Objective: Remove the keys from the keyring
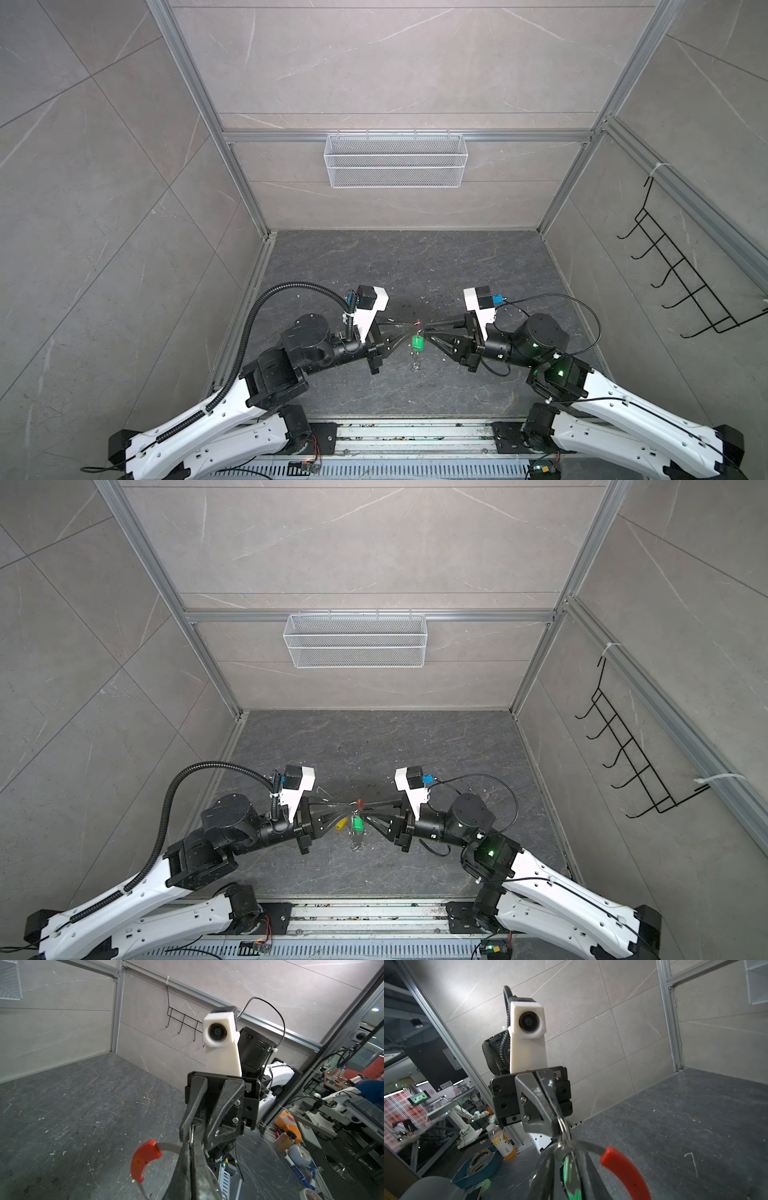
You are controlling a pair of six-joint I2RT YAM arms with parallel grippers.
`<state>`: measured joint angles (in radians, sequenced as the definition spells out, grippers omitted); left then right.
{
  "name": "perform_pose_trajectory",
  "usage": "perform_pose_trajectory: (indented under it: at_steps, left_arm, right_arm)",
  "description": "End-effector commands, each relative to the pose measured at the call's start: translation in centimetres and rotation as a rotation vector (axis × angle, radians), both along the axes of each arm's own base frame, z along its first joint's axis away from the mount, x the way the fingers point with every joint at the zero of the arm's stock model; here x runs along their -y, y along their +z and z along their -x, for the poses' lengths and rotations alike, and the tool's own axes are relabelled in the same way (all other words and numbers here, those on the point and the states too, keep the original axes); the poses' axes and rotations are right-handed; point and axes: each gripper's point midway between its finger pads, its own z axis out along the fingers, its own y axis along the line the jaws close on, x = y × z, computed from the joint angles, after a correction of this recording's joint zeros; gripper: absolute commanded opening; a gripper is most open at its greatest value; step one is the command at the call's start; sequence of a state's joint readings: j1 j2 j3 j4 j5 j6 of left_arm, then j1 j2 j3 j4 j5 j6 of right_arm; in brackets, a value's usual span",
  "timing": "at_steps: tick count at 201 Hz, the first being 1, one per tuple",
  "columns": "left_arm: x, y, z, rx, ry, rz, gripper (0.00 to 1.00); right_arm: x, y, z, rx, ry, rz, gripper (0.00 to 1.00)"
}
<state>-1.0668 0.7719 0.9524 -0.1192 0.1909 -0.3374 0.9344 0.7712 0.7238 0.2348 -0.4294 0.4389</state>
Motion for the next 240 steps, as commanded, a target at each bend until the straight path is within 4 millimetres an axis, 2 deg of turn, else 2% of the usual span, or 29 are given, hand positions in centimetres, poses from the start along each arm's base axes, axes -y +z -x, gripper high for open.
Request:
perform_pose_trajectory:
  at_steps: [1, 30, 53, 83, 131, 176, 240]
  left_arm:
    - [-0.4, -0.1, -0.6, -0.072, 0.047, -0.067, 0.0]
    - [-0.3, -0.4, -1.2, -0.133, 0.075, -0.145, 0.0]
    - [0.0, -0.5, -1.5, -0.171, 0.093, -0.196, 0.0]
    - [0.1, -0.8, -2.2, -0.195, 0.133, -0.244, 0.0]
    - [0.5, -1.0, -2.4, -0.198, 0.143, -0.264, 0.0]
    - [0.7, -1.3, -2.1, -0.186, 0.123, -0.271, 0.0]
    - [0.6, -1.6, -1.9, -0.16, 0.106, -0.285, 0.0]
  right_arm:
    - [1.2, -0.7, -0.5, 0.009, -0.075, 0.05, 0.35]
    - [1.5, -2.1, -0.8, 0.003, -0.101, 0.11, 0.43]
    - [1.3, -3.6, -0.9, -0.002, -0.096, 0.165, 0.46]
    - [0.8, -5.3, -0.9, -0.005, -0.079, 0.214, 0.47]
    - [0.7, -6.7, -1.9, 0.014, -0.12, 0.255, 0.47]
    - [1.3, -6.5, -2.1, 0.074, -0.155, 0.223, 0.48]
    - [2.8, -4.2, 0.2, 0.117, -0.099, 0.161, 0.51]
